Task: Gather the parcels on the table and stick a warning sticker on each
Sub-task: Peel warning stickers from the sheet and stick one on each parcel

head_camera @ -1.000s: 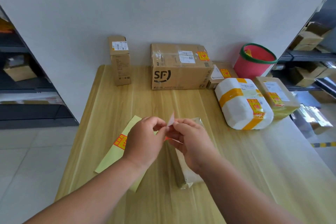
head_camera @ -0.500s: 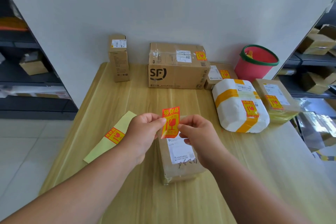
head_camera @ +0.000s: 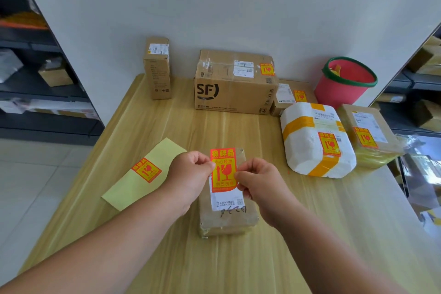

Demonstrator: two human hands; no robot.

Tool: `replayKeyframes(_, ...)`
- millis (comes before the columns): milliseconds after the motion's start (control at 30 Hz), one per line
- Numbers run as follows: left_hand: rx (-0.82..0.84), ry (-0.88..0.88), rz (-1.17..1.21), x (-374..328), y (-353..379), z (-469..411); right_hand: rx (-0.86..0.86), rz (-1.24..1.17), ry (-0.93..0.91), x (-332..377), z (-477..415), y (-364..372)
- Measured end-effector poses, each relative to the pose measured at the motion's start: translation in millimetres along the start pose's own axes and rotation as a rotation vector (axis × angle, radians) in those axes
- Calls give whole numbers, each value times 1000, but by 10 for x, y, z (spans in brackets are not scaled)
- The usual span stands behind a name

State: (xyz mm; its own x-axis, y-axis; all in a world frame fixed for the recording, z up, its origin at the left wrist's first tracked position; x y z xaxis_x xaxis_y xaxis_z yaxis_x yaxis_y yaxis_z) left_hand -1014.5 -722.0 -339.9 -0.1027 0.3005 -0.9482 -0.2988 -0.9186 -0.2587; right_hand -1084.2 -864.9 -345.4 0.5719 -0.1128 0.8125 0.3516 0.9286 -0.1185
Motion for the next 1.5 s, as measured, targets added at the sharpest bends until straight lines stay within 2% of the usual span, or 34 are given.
replayKeyframes(233,17,-139,-171,546,-5,103,5,199,91,-484,-124,147)
replayKeyframes(467,-1,-198,-289,831,3,163,-73,469,30,-655,-194,237)
replayKeyframes(633,-18,-173,-332,855,4,131,-96,599,-19,-650,-198,264)
replayKeyframes(933,-12,-95,-476,827,13,122,-144,657,-56,-653,-186,328)
replayKeyframes(1067,3,-72,-587,823,-9,104,-174,806,-133,-633,-174,369)
replayKeyframes(1133,2,-10,-646,784,-37,100,-186,868,-165,-622,-176,349)
replayKeyframes(1167,-1,76,-695,749,-45,109,-189,892,-202,-613,-178,338)
replayKeyframes(1267,11,507,-844,658,12,183,-189,907,-516,-561,-162,343)
replayKeyframes(1333,7,727,-885,663,56,242,-181,943,-704,-567,-166,375)
replayKeyframes(1400,35,804,-956,727,87,266,-156,1031,-751,-639,-184,394)
replayKeyframes(1500,175,756,-1143,888,103,287,-191,1217,-770,-814,-210,368)
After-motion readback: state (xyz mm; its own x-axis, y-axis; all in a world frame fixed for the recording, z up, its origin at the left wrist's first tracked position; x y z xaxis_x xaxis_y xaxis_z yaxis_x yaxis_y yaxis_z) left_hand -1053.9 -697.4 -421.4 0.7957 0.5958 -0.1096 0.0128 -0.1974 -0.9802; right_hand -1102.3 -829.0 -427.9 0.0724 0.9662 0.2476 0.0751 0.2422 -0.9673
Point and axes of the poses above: each hand's wrist, its own z-axis away from the middle knuckle, its own y-axis out of the palm, x = y × z, the point moved 4 cm from there along -z, towards the middle knuckle, and after that the axes turned 10 degrees about y, right-handed, at the moved point
